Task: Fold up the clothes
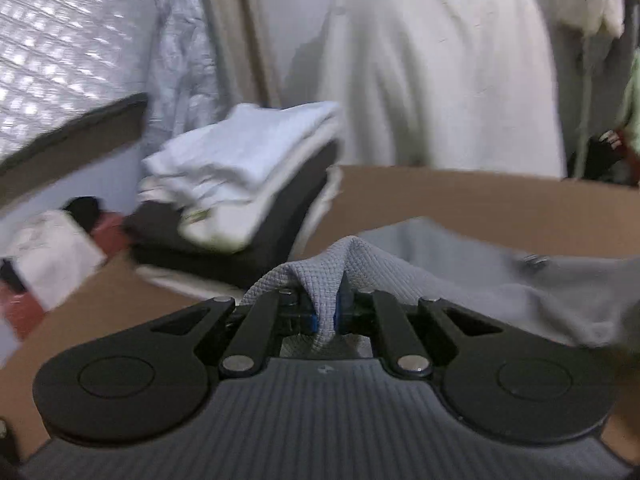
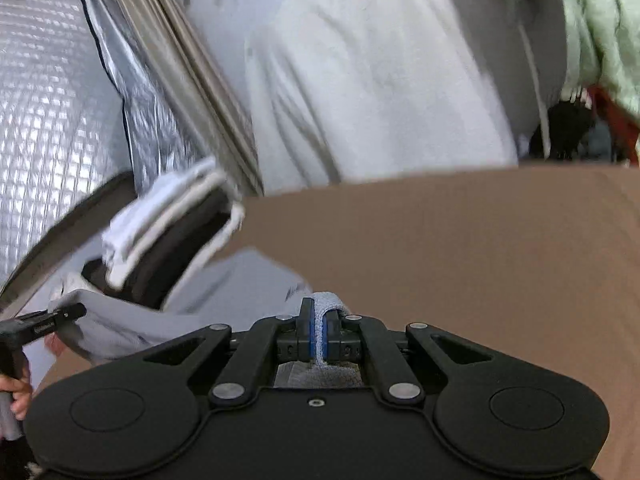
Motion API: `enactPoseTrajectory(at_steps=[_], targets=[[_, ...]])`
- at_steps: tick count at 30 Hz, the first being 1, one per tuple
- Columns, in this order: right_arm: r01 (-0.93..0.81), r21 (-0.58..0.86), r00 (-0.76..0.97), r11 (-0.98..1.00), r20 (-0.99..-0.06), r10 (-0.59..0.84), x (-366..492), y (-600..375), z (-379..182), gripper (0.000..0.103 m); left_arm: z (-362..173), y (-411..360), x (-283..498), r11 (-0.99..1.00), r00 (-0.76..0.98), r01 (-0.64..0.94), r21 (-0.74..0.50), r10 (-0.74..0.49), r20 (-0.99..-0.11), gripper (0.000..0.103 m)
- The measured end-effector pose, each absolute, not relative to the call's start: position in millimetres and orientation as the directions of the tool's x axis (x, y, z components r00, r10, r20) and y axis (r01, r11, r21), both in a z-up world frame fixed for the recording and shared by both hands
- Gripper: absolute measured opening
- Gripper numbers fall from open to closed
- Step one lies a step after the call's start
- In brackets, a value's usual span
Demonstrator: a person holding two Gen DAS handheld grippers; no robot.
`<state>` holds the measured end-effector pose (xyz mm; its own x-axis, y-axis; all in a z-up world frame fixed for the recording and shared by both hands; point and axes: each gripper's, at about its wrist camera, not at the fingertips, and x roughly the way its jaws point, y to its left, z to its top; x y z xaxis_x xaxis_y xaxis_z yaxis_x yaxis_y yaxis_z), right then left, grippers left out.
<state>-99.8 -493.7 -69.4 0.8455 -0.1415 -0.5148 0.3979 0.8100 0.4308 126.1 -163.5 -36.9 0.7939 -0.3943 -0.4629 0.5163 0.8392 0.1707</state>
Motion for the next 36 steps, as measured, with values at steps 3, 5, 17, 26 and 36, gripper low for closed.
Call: enactPoseTrajectory(at_steps=[3,5,17,26,36], targets=[[0.394,0.497,0.831,0.773,-0.551,-0.070,-101,-498,-79,0.006,-22,-129,147,0.901,0.836,0.425,0.092,-0.351,-0.421,0.006],[0.369,0.521,0.832,0.770,-0.554,-0.024,-102,-495,-85,0.006,-6,-109,159,0.930,0.865,0.366,0.043,-0.322,-0.385,0.006],[0.095,0.769,0.656,0.632,-0.526,0.541,-52,-441,-143,0.011,-93,-55,184,0.967,0.758,0.193,0.163,-0.041,-0.651,0.010],[0.234,0.720,0.712,0.653,-0.584,0.389,-65,-462,-133,0.051,-84,-65,131,0.935,0.771,0.341,0.097,-0.219,-0.598,0.046],[0.442,0.681,0.608,0.584,-0.706,0.363,-41,-454,-184,0.067,-98,-75,118,0.915,0.685,0.403,0.025,-0.283,-0.671,0.054]])
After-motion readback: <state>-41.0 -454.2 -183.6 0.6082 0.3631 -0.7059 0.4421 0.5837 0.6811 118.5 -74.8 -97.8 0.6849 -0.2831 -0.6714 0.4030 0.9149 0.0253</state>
